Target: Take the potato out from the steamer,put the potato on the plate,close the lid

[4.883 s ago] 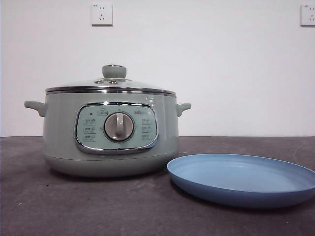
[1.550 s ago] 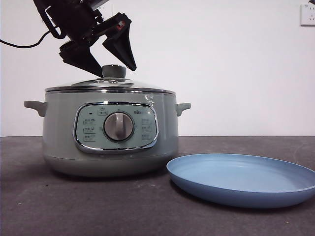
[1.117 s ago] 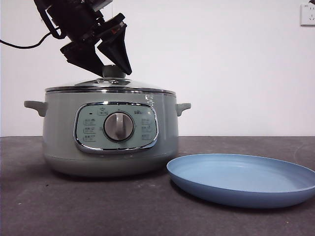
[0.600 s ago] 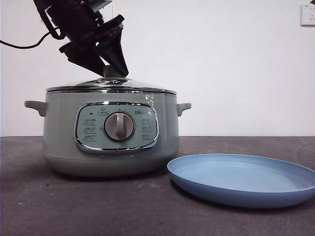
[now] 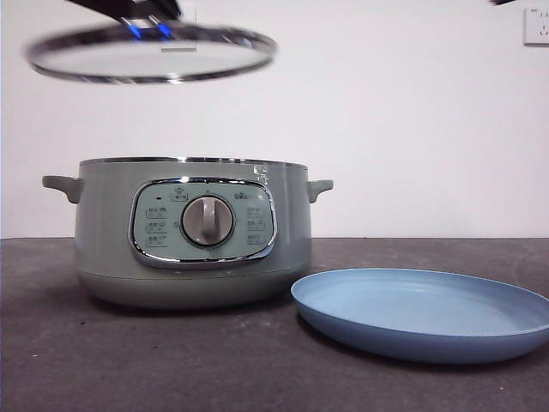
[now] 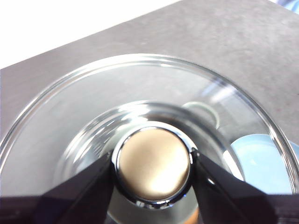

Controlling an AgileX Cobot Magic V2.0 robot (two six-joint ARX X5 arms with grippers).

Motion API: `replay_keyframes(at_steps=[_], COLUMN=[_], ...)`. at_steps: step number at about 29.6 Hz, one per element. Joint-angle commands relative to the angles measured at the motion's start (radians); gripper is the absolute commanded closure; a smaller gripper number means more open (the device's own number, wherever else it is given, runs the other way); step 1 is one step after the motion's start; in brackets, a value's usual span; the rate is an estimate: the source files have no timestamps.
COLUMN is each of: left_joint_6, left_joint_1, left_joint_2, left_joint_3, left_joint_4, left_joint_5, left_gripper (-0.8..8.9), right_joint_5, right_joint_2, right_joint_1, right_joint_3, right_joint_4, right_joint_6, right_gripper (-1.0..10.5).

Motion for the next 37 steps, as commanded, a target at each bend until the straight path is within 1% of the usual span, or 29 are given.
replay_keyframes(at_steps=[1, 3, 6, 11, 14, 17, 20, 24, 31, 35, 37], left_joint_6=[-0.008, -0.008, -0.008, -0.008, -0.008, -0.008, -0.009, -0.013, -0.015, -0.015, -0.015], left_joint_1=[0.023, 0.041, 0.057, 0.071, 0.071, 0.071, 0.071, 0.071, 0.071, 0.071, 0.071], left_joint_2=[-0.108, -0.186, -0.257, -0.362, -0.414, -0.461, -0.498, -0.531, -0.546, -0.546, -0.546], left_joint_3=[0.011, 0.011, 0.011, 0.011, 0.011, 0.011, 0.011, 0.011, 0.011, 0.011, 0.011], left_joint_4=[-0.016, -0.084, -0.163, -0.267, -0.318, -0.364, -0.398, -0.427, -0.453, -0.457, -0.458], left_joint_5=[-0.031, -0.038, -0.071, -0.117, -0.154, -0.175, -0.191, -0.19, -0.19, -0.188, -0.188], left_gripper=[8.22, 8.22, 8.22, 8.22, 8.22, 8.22, 8.22, 8.22, 8.22, 8.22, 8.22], right_joint_5=[-0.001, 0.013, 0.085, 0.178, 0.226, 0.29, 0.345, 0.4, 0.499, 0.503, 0.528], right_joint_2=[0.057, 0.133, 0.232, 0.445, 0.575, 0.706, 0.823, 0.944, 1.065, 1.104, 1.12], right_joint_1=[0.058, 0.133, 0.212, 0.322, 0.367, 0.407, 0.436, 0.464, 0.493, 0.499, 0.506], right_joint_3=[0.004, 0.016, 0.062, 0.222, 0.338, 0.469, 0.583, 0.677, 0.698, 0.698, 0.698], right_joint_4=[0.092, 0.178, 0.219, 0.22, 0.206, 0.159, 0.115, 0.095, 0.101, 0.113, 0.122], right_joint_6=[0.083, 0.125, 0.134, 0.133, 0.13, 0.111, 0.089, 0.082, 0.08, 0.081, 0.081], right_gripper=[3.5, 3.5, 3.5, 3.5, 3.5, 3.5, 3.5, 3.5, 3.5, 3.5, 3.5])
